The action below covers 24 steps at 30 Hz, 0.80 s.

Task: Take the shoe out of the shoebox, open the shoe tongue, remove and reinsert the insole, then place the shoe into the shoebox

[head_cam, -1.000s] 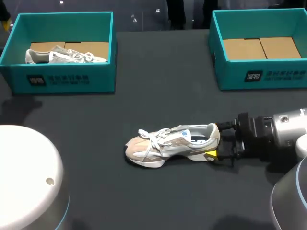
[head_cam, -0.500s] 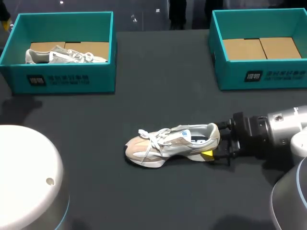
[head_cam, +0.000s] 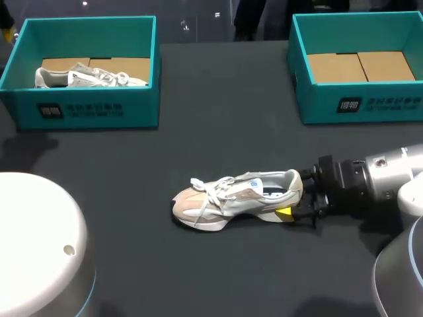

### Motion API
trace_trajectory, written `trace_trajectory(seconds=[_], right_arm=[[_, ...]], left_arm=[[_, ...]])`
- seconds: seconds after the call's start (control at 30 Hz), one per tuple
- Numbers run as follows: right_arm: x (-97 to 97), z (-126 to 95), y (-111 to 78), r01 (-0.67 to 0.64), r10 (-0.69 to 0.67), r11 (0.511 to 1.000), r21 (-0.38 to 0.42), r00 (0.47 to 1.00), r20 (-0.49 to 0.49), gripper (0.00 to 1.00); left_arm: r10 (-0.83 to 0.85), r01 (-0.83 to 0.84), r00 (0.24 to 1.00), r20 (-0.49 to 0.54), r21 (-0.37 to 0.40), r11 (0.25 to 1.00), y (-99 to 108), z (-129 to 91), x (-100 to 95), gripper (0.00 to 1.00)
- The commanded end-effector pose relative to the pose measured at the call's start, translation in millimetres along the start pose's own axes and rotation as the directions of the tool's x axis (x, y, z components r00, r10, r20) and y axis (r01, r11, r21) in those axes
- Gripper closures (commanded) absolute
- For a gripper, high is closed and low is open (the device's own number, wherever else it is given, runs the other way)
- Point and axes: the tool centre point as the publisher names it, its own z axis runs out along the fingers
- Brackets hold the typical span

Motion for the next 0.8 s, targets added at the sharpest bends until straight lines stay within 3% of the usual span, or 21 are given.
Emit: trace_trajectory(seconds=[0.03, 0.8], right_arm=[[0.5, 2.8, 0.4, 0.002, -0.002, 1.0, 0.004, 1.0, 0.001, 1.0], [0.6, 1.9, 0.1, 0.002, -0.002, 1.0, 0.001, 1.0, 0.005, 1.0]], left_arm=[[0.001, -0.001, 1.0, -0.002, -0.001, 1.0, -0.7, -0.3, 0.3, 0.0], [0.001, -0.001, 1.0, -0.002, -0.001, 1.0, -0.7, -0.3, 0.3, 0.0]])
